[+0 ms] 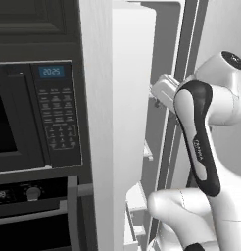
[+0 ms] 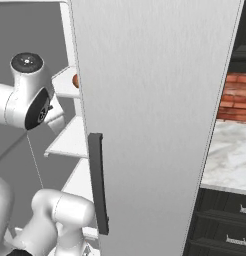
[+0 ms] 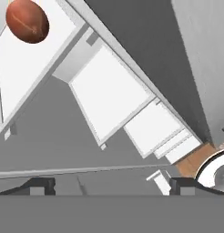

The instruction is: Take the tomato and onion out of the freezer and place them in the tupperware container on the counter. Then put the tupperware containing the vegetables back in the freezer.

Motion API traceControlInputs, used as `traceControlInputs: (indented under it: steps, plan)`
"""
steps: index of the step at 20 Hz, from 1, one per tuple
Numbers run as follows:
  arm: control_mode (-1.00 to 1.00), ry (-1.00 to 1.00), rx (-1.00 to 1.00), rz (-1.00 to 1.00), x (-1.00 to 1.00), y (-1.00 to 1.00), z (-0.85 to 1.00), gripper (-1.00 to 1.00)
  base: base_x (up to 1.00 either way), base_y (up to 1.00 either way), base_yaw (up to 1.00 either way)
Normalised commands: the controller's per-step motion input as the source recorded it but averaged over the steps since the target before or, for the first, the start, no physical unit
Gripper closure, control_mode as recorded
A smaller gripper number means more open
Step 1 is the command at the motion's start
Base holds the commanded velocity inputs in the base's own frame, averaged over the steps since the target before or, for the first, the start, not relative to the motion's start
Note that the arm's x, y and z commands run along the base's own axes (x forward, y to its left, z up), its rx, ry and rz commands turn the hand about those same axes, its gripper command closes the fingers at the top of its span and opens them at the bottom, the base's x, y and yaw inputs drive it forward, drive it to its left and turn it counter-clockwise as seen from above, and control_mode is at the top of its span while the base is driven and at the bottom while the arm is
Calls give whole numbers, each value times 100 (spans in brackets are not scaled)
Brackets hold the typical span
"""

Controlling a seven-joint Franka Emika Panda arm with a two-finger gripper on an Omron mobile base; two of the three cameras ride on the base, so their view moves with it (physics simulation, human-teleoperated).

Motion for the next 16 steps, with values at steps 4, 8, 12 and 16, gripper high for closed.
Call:
traceControlInputs:
  steps: [4,8,12,16]
  plan:
    - [-100,0,0,-15,70,50,36,-100,0,0,0]
    - [-100,0,2,-19,60,16,42,-100,0,0,0]
    - [-100,0,0,-20,66,1,42,-100,0,0,0]
    - [-100,0,0,-17,67,0,30,-100,0,0,0]
